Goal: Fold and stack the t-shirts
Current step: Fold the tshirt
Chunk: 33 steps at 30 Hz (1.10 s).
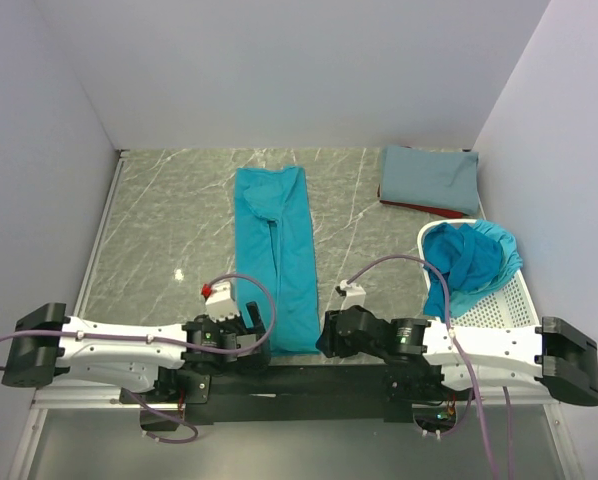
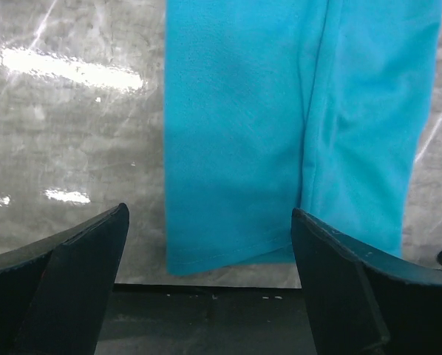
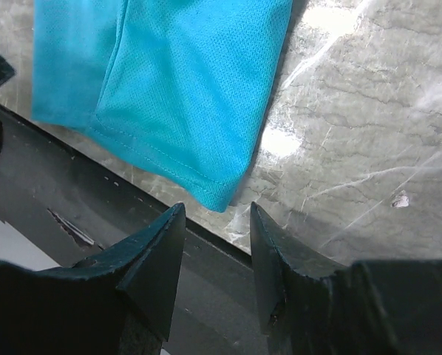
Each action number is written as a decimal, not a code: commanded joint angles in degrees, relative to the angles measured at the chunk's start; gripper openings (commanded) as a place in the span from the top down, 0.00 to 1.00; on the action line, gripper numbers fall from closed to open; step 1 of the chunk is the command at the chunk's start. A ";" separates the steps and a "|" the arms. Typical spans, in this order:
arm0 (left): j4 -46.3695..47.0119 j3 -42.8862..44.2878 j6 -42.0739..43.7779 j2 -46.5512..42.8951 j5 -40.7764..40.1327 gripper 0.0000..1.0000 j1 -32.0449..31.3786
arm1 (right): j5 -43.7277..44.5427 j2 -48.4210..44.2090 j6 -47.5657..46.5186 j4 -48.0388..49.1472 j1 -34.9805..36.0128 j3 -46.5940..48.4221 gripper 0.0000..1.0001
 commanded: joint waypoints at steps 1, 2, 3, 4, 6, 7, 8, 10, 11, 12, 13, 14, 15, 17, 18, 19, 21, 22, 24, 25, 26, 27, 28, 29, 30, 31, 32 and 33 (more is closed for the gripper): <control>-2.16 0.33 -8.53 -2.09 -3.02 0.04 -1.44 | 2.04 0.26 0.27 0.98 0.52 -0.40 0.53; -1.28 -0.37 -8.62 -3.32 -2.93 0.04 -2.13 | 1.86 0.52 0.01 1.24 0.52 -0.40 0.53; 1.42 -2.03 -8.44 -4.64 -2.93 0.04 -2.23 | 1.77 1.22 0.01 1.33 0.52 -0.40 0.53; 3.10 -3.01 -6.79 -7.44 -2.84 0.05 -2.23 | 1.86 1.75 0.01 1.24 0.52 -0.40 0.52; 6.53 -5.03 -4.41 -9.39 -2.14 0.06 -2.23 | 1.68 2.98 0.01 1.42 0.52 -0.40 0.53; 8.46 -5.39 -2.75 -10.53 -1.61 0.06 -2.23 | 1.42 3.33 0.01 1.68 0.52 -0.40 0.53; 8.66 -5.65 -2.47 -10.80 -1.00 0.06 -2.23 | 1.07 3.68 -0.25 2.21 0.61 -0.40 0.53; 7.26 -5.66 -2.90 -10.28 -0.55 0.07 -2.23 | 1.07 4.48 -0.08 2.82 0.70 -0.40 0.53; 6.38 -5.57 -3.51 -10.10 -0.12 0.07 -2.23 | 0.98 5.00 -0.08 3.35 0.70 -0.49 0.53; 5.68 -5.48 -4.39 -9.58 0.06 0.07 -2.23 | 0.89 5.27 0.01 3.70 0.78 -0.49 0.53; 4.97 -5.57 -4.57 -9.49 0.24 0.07 -2.32 | 0.80 5.53 0.01 4.05 0.70 -0.40 0.52; 4.88 -5.65 -4.66 -9.40 0.41 0.07 -2.32 | 0.54 5.88 0.10 4.75 0.96 -0.40 0.53; 4.79 -5.74 -4.92 -9.14 0.59 0.07 -2.32 | 0.37 6.58 0.10 5.02 1.14 -0.23 0.52; 2.52 -5.48 -5.89 -8.78 0.59 0.07 -2.32 | 0.10 7.90 0.01 5.63 1.49 0.39 0.53; 1.64 -5.39 -7.20 -8.43 0.50 0.07 -2.32 | 0.10 8.52 0.01 5.64 1.66 0.74 0.53; 0.93 -5.22 -7.56 -8.17 0.50 0.07 -2.40 | 0.10 9.13 0.01 5.46 2.01 1.09 0.52; 0.66 -5.13 -7.22 -7.73 0.85 0.07 -2.40 | 0.36 10.80 0.27 4.76 2.71 2.23 0.53; 1.18 -5.21 -6.86 -7.64 0.94 0.07 -2.40 | 0.71 11.33 0.45 4.59 2.98 2.58 0.53; 2.33 -5.48 -5.99 -7.38 1.20 0.07 -2.40 | 1.07 12.56 0.97 3.97 3.59 3.11 0.53; 2.59 -5.65 -5.89 -7.29 1.38 0.08 -2.40 | 1.42 12.91 1.41 3.88 3.95 3.12 0.54; 3.29 -5.92 -5.72 -7.20 1.55 0.09 -2.40 | 1.51 13.61 1.68 3.88 4.12 3.20 0.55; 3.38 -6.01 -5.46 -6.85 1.64 0.10 -2.40 | 1.51 13.88 1.85 3.97 4.13 3.29 0.55; 3.56 -6.09 -5.54 -6.59 2.08 0.10 -2.40 | 1.42 14.14 1.94 4.06 4.39 3.29 0.56; 3.56 -6.36 -5.54 -6.32 2.26 0.11 -2.40 | 1.51 14.67 1.94 4.14 4.39 3.47 0.59; 3.21 -6.45 -6.24 -5.63 2.35 0.13 -2.40 | 1.51 14.85 2.03 4.06 4.39 3.64 0.61; 3.12 -6.53 -6.51 -5.36 2.52 0.14 -2.40 | 1.59 15.20 2.03 3.88 4.48 3.82 0.63; 3.21 -6.79 -6.68 -5.01 2.96 0.16 -2.40 | 2.03 15.64 2.12 3.36 4.48 4.25 0.66; 3.91 -7.06 -6.86 -4.48 3.31 0.19 -2.49 | 2.21 15.90 2.12 3.00 4.48 4.52 0.67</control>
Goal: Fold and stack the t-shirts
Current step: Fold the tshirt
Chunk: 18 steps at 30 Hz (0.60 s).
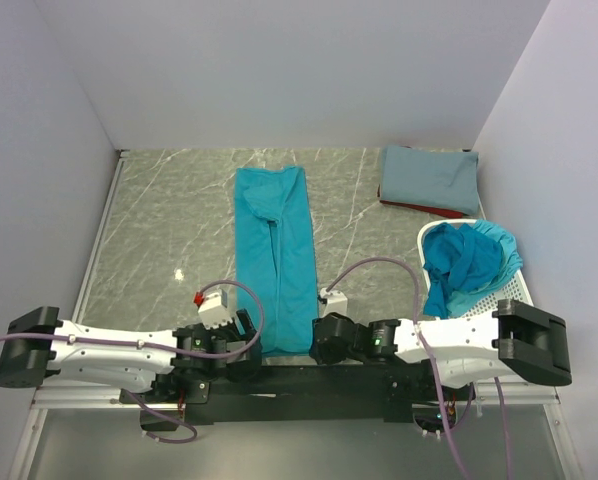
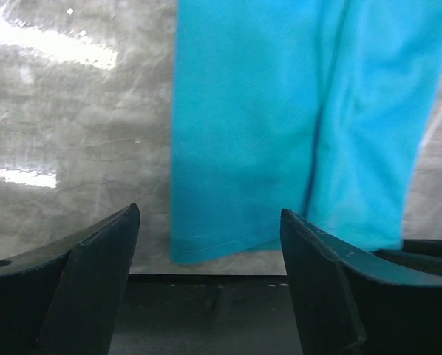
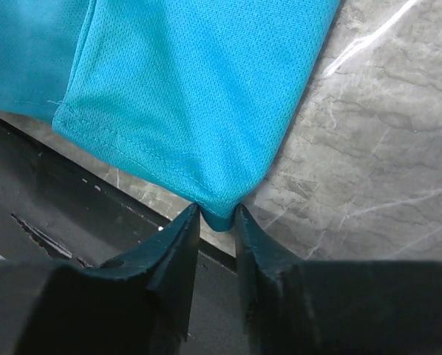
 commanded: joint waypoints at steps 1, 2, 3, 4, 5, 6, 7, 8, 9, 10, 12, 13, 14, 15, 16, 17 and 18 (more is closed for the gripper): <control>1.24 -0.96 -0.74 1.08 1.32 0.19 -0.33 | 2.06 1.83 1.03 -2.40 0.61 1.50 0.68; 1.60 -1.49 -0.57 1.25 1.85 0.20 -0.42 | 2.32 2.00 1.11 -2.92 0.70 1.68 0.69; 1.77 -1.75 -1.00 1.25 2.03 0.21 -0.42 | 2.41 2.09 1.20 -2.93 0.70 1.68 0.70; 1.95 -2.02 -1.18 1.25 2.20 0.21 -0.42 | 2.50 2.18 1.29 -3.01 0.70 1.68 0.70; 2.21 -2.45 -1.27 1.17 2.38 0.23 -0.42 | 2.41 2.09 1.20 -2.93 0.70 1.51 0.71; 2.56 -2.63 -1.09 0.90 2.64 0.26 -0.42 | 2.58 2.18 1.29 -2.67 0.70 1.42 0.71; 3.09 -2.89 -0.83 0.73 2.91 0.27 -0.42 | 2.50 2.18 1.29 -2.75 0.70 1.42 0.71; 4.05 -3.42 -0.74 0.64 3.00 0.28 -0.42 | 2.67 2.27 1.38 -2.58 0.70 1.33 0.71; 4.41 -3.69 -0.65 0.55 3.26 0.31 -0.42 | 2.59 2.27 1.47 -2.49 0.70 1.24 0.71; 4.93 -4.04 -0.74 0.64 3.35 0.34 -0.42 | 2.50 2.44 1.47 -2.31 0.70 1.24 0.71; 5.99 -4.48 -0.56 0.81 3.78 0.40 -0.50 | 2.41 2.71 1.55 -2.22 0.70 1.24 0.71; 6.60 -4.83 -0.48 0.90 4.14 0.42 -0.50 | 2.41 2.80 1.55 -2.14 0.70 1.24 0.71; 7.91 -5.53 -0.21 0.90 4.31 0.44 -0.50 | 2.41 2.80 1.55 -2.05 0.70 1.16 0.71; 8.19 -5.71 -0.30 0.99 4.58 0.49 -0.50 | 2.50 2.97 1.55 -1.96 0.78 1.15 0.71; 8.37 -6.23 -0.56 1.08 4.84 0.51 -0.50 | 2.41 2.97 1.55 -1.87 0.78 1.15 0.71; 8.45 -6.41 -1.09 1.16 4.93 0.54 -0.59 | 2.41 3.15 1.55 -1.78 0.70 1.24 0.71; 8.63 -6.59 -1.35 1.25 4.93 0.59 -0.68 | 2.50 3.15 1.64 -1.78 0.70 1.24 0.71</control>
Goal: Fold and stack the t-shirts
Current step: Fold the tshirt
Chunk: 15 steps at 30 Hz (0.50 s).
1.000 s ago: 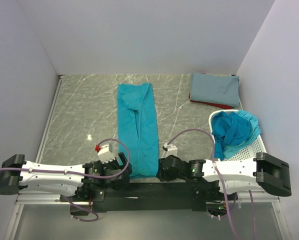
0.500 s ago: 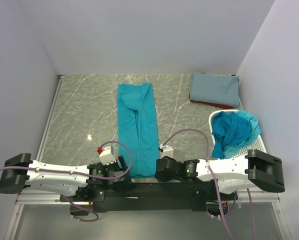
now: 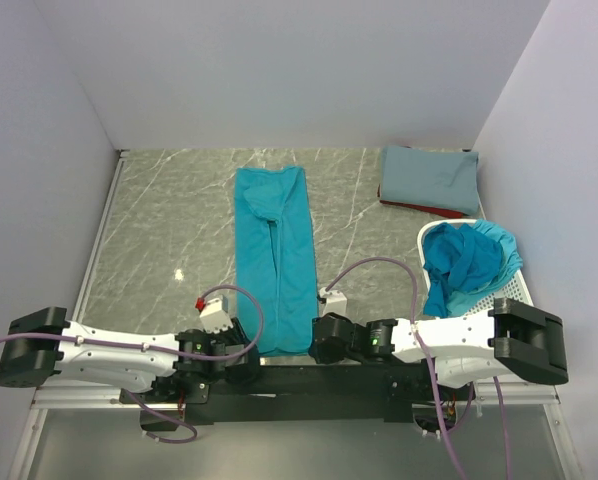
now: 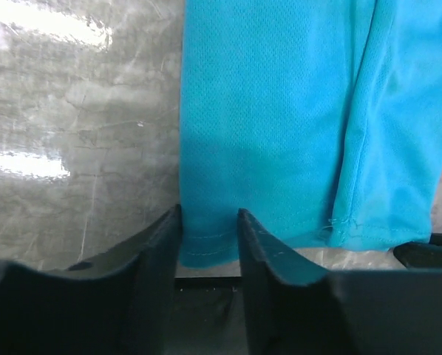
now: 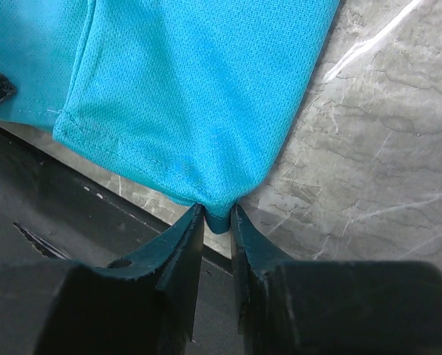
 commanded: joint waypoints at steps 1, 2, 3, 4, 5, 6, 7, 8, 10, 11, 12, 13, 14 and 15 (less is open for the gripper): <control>2.05 -1.71 -1.22 0.20 1.83 0.62 -0.57 | 1.56 1.60 0.35 -1.76 0.48 0.41 0.71; 2.31 -1.89 -1.31 0.20 1.91 0.64 -0.57 | 1.47 1.86 0.26 -1.85 0.48 0.50 0.71; 2.58 -1.89 -1.49 0.38 1.91 0.70 -0.74 | 1.47 1.86 0.35 -1.85 0.48 0.59 0.71; 2.58 -1.89 -1.66 0.55 1.91 0.72 -0.75 | 1.56 2.12 0.44 -1.67 0.48 0.67 0.72; 2.41 -1.89 -2.01 1.16 1.91 0.73 -0.75 | 1.47 2.12 0.44 -1.76 0.48 0.68 0.72; 2.06 -1.72 -2.28 1.52 1.83 0.79 -0.83 | 1.47 2.12 0.44 -1.76 0.48 0.68 0.73; 1.97 -1.54 -2.54 1.87 1.83 0.83 -0.92 | 1.64 2.12 0.53 -1.76 0.56 0.59 0.77; 1.70 -1.45 -2.80 2.66 1.74 0.87 -0.92 | 1.56 2.04 0.61 -1.76 0.48 0.50 0.81; 1.61 -1.02 -3.07 3.19 1.39 0.99 -1.10 | 1.65 1.69 0.70 -1.76 0.48 0.33 0.97; 1.53 -0.75 -3.24 3.63 0.69 0.99 -1.27 | 1.82 1.42 0.88 -1.85 0.48 0.32 1.00; 1.44 -0.23 -3.42 3.81 0.25 0.99 -1.36 | 1.91 1.16 0.97 -2.20 0.48 0.32 1.00; 1.09 -0.05 -3.86 3.81 -0.28 0.99 -1.45 | 2.08 0.46 1.14 -2.55 0.56 0.41 1.00; 0.74 0.30 -4.30 3.72 -1.67 0.99 -1.45 | 2.26 -0.07 1.14 -2.90 0.65 0.50 1.00; 0.21 0.91 -4.73 3.55 -2.30 0.99 -1.54 | 3.13 -1.20 1.23 -3.95 0.57 0.76 1.00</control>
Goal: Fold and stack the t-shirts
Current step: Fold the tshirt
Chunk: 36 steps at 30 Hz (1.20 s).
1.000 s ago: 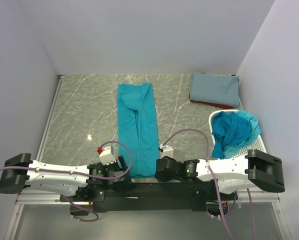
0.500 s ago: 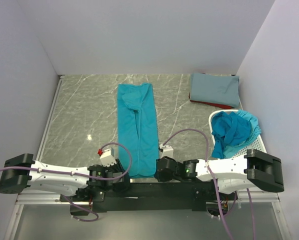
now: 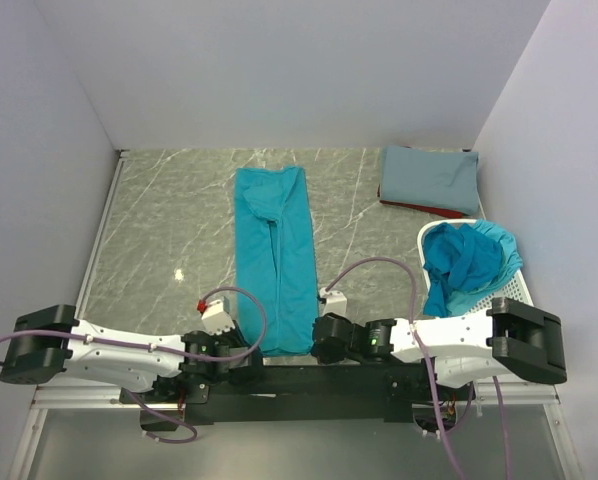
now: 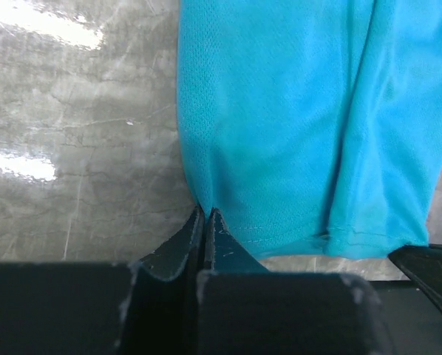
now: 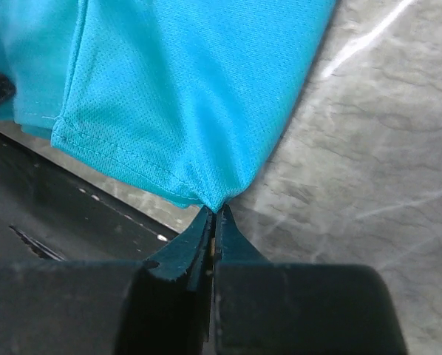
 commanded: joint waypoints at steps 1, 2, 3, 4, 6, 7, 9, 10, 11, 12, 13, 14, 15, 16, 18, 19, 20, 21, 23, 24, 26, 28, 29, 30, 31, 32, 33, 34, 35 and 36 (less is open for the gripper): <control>-3.00 1.55 -1.85 0.46 -1.88 1.00 -0.42 | 3.33 -2.48 0.64 -4.52 0.50 0.83 1.00; -3.27 1.99 -1.68 -0.58 -3.28 1.00 -0.42 | 3.77 -3.18 0.64 -5.49 0.50 1.27 1.00; -3.53 2.87 -1.59 -1.20 -4.26 1.00 -0.42 | 5.00 -4.67 0.64 -7.41 0.50 2.23 1.00; -4.75 3.31 -1.42 -2.86 -5.14 1.00 -0.42 | 5.70 -5.29 0.55 -8.39 0.41 2.85 1.00; -5.99 4.63 -1.24 -4.89 -7.94 1.00 -0.42 | 7.11 -7.22 0.12 -10.67 0.41 4.51 1.00; -6.69 4.98 -0.98 -5.94 -8.83 1.00 -0.42 | 8.08 -7.75 -0.06 -11.38 0.41 5.13 1.00; -6.97 5.42 0.33 -9.55 -11.20 0.99 -0.25 | 9.22 -8.37 -0.85 -12.96 -0.29 7.06 1.00; -6.01 5.34 2.43 -12.00 -11.73 1.00 0.28 | 9.40 -8.46 -1.99 -12.97 -0.73 7.68 1.00; -6.00 5.34 3.67 -13.06 -11.91 1.00 0.80 | 9.40 -8.38 -2.69 -12.97 -1.43 8.30 1.00; -4.87 4.99 4.81 -14.12 -12.09 1.00 1.33 | 9.32 -7.77 -3.31 -12.62 -2.74 9.35 1.00; -4.07 4.72 7.44 -15.09 -12.09 1.00 2.12 | 8.88 -7.41 -4.10 -12.44 -3.62 9.97 1.00; -2.76 4.37 9.29 -16.75 -11.91 1.00 3.95 | 8.44 -6.97 -5.32 -12.44 -4.50 10.58 1.00; 0.21 3.76 11.31 -17.46 -11.48 1.00 5.10 | 8.18 -6.19 -6.03 -12.27 -5.21 11.20 1.00; 2.33 3.49 15.85 -17.99 -10.08 1.00 6.33 | 7.91 -5.83 -6.74 -11.92 -6.87 12.33 1.00; 5.41 3.14 20.27 -18.35 -7.97 1.00 11.60 | 6.42 -5.13 -8.84 -11.21 -8.63 13.31 1.00; 8.56 2.88 24.56 -18.35 -7.00 1.00 13.62 | 5.98 -4.34 -9.55 -10.60 -10.03 14.36 1.00; 9.98 2.70 26.69 -18.09 -4.47 1.00 17.64 | 5.28 -3.90 -10.77 -10.33 -11.00 14.89 1.00; 11.65 2.26 28.62 -17.91 -3.48 1.00 19.60 | 4.84 -3.02 -11.39 -10.07 -11.88 15.76 1.00; 15.87 1.82 33.29 -17.56 -0.85 1.00 24.51 | 3.00 -2.14 -13.24 -8.84 -14.69 16.65 1.00; 17.54 1.39 34.78 -17.38 0.29 1.00 26.10 | 2.47 -1.18 -13.86 -8.40 -15.49 17.43 1.00; 23.14 1.12 39.53 -16.34 2.67 1.00 30.92 | 1.59 0.06 -15.70 -7.43 -18.03 18.67 1.00; 26.59 1.47 43.56 -13.27 6.97 1.00 34.28 | 0.27 2.25 -17.45 -6.91 -19.97 20.60 1.00; 29.57 1.73 44.72 -12.03 8.46 1.00 37.25 | -0.17 2.96 -18.07 -6.73 -20.67 21.30 1.00; 31.08 2.43 45.68 -10.54 10.57 1.00 38.67 | -0.61 4.27 -18.60 -6.21 -22.33 22.61 1.00; 32.40 2.78 47.43 -7.83 11.72 1.00 39.91 | -1.40 5.06 -19.65 -6.03 -23.05 23.32 1.00; 34.50 3.14 48.24 -6.32 12.69 1.00 42.36 | -1.67 5.86 -20.18 -5.94 -23.84 24.11 1.00; 36.78 3.92 48.94 -5.00 14.61 1.00 43.51 | -2.11 7.43 -20.71 -5.85 -25.32 25.51 1.00; 37.76 4.37 50.34 -2.38 15.33 1.00 44.65 | -2.89 8.32 -21.67 -5.59 -26.21 26.31 1.00; 38.73 4.98 50.87 -1.13 15.94 1.00 46.93 | -3.51 9.28 -22.21 -5.50 -27.09 27.19 1.00; 40.22 6.29 52.01 0.10 17.17 1.00 47.91 | -4.21 11.21 -22.73 -5.06 -28.49 28.76 1.00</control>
